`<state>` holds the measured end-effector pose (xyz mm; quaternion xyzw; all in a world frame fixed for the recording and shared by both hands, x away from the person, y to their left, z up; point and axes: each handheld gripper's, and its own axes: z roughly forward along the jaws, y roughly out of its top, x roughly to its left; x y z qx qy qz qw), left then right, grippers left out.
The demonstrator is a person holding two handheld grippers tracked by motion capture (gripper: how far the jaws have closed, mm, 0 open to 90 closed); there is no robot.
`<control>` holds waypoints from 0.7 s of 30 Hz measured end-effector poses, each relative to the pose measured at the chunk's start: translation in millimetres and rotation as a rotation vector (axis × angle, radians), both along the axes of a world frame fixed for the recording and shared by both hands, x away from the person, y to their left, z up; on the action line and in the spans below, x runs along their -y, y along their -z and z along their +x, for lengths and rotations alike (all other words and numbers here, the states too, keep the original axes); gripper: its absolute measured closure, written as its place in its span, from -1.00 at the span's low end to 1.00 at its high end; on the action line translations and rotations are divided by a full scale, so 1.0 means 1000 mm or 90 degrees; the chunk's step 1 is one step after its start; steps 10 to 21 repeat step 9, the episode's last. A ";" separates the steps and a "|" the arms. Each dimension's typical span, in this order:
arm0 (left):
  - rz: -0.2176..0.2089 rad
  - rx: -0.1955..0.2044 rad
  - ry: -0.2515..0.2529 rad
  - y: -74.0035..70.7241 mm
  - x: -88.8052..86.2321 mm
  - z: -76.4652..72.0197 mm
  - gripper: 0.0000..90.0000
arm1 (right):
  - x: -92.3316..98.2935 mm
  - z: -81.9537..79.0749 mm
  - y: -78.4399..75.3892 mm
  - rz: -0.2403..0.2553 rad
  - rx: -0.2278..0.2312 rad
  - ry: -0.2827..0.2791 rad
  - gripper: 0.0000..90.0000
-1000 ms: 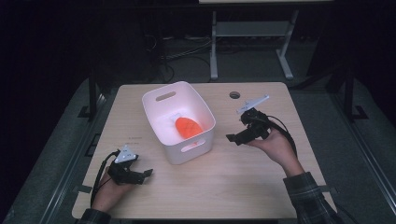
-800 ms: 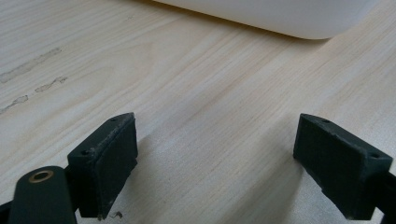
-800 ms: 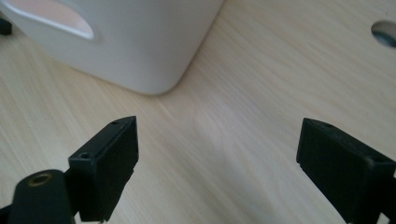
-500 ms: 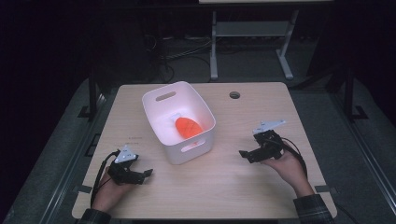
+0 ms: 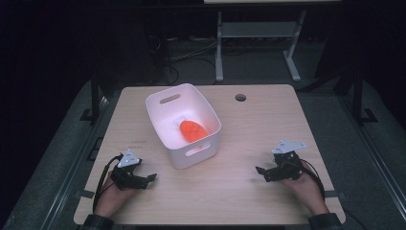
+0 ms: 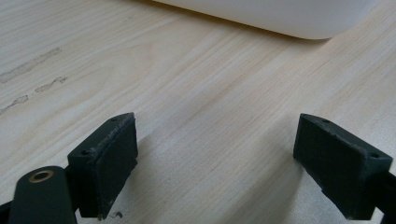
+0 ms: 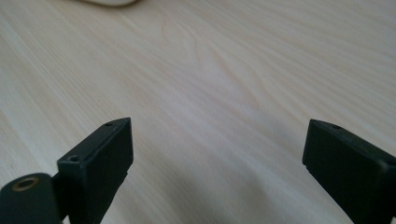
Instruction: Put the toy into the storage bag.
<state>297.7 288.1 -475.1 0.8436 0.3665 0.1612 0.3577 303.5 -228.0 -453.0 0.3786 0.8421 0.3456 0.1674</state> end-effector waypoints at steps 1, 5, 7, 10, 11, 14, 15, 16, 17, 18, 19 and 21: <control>0.000 0.000 0.000 0.000 0.000 0.000 -0.71 | 0.002 -0.002 0.002 0.000 0.001 0.001 -0.82; 0.000 0.000 0.000 0.000 0.000 0.000 -0.71 | 0.007 -0.007 0.010 0.004 -0.002 0.007 -0.82; 0.000 0.000 0.000 0.000 0.000 0.000 -0.71 | 0.009 -0.008 0.013 0.006 0.000 0.007 -0.84; 0.000 0.000 -0.001 0.000 0.000 0.000 -0.71 | 0.008 -0.009 0.016 0.000 0.001 0.007 -0.86; 0.000 0.000 -0.001 0.000 0.000 0.000 -0.71 | 0.008 -0.009 0.016 0.000 0.001 0.007 -0.86; 0.000 0.000 -0.001 0.000 0.000 0.000 -0.71 | 0.008 -0.009 0.016 0.000 0.001 0.007 -0.86; 0.000 0.000 -0.001 0.000 0.000 0.000 -0.71 | 0.008 -0.009 0.016 0.000 0.001 0.007 -0.86; 0.000 0.000 -0.001 0.000 0.000 0.000 -0.71 | 0.008 -0.009 0.016 0.000 0.001 0.007 -0.86; 0.000 0.000 -0.001 0.000 0.000 0.000 -0.71 | 0.008 -0.009 0.016 0.000 0.001 0.007 -0.86; 0.000 0.000 -0.001 0.000 0.000 0.000 -0.71 | 0.008 -0.009 0.016 0.000 0.001 0.007 -0.86; 0.000 0.000 -0.001 0.000 0.000 0.000 -0.71 | 0.008 -0.009 0.016 0.000 0.001 0.007 -0.86; 0.000 0.000 -0.001 0.000 0.000 0.000 -0.71 | 0.008 -0.009 0.016 0.000 0.001 0.007 -0.86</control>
